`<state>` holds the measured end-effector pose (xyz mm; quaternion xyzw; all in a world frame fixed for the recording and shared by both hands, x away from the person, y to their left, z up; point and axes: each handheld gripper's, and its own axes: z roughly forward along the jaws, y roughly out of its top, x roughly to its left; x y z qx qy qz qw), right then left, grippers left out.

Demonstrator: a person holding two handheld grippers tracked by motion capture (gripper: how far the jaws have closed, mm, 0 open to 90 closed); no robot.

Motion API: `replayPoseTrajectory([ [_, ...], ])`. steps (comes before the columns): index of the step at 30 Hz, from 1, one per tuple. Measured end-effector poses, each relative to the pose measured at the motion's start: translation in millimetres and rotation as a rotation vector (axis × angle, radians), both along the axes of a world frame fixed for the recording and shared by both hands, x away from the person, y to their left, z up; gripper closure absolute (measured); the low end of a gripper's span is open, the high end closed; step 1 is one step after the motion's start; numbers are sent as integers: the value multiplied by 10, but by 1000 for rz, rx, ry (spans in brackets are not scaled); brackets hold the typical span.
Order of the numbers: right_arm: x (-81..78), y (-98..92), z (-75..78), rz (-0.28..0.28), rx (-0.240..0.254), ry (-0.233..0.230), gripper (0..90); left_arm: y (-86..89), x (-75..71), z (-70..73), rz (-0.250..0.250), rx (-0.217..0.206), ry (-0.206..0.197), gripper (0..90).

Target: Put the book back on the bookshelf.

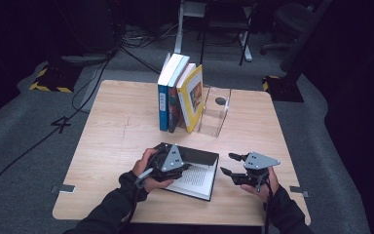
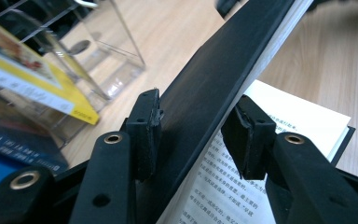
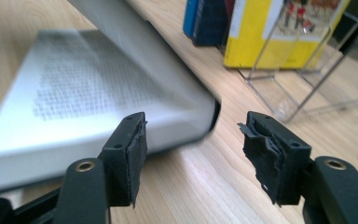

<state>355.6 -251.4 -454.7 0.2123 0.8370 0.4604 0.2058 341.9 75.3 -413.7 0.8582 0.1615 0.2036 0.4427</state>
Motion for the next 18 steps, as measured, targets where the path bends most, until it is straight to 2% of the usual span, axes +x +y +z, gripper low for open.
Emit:
replayPoseTrajectory([
  [3, 48, -15, -60, -13, -16, 33, 399, 123, 39, 25, 16, -70, 28, 587],
  [6, 98, 12, -159, -15, -63, 58, 390, 203, 54, 37, 33, -112, 46, 590],
  [8, 125, 46, -240, -10, -74, 94, 378, 270, 66, 45, 38, -143, 55, 592],
  [10, 128, 68, -262, -5, -80, 98, 369, 304, 72, 46, 39, -159, 61, 592],
  [11, 143, 102, -290, 11, -49, 117, 360, 335, 78, 47, 42, -174, 65, 592],
  [14, 149, 200, -339, 43, -16, 140, 326, 423, 95, 46, 34, -213, 82, 594],
  [15, 143, 241, -355, 62, 0, 149, 325, 423, 95, 46, 34, -213, 82, 593],
  [18, 98, 345, -341, 116, 53, 128, 325, 399, 76, 36, 21, -204, 85, 592],
])
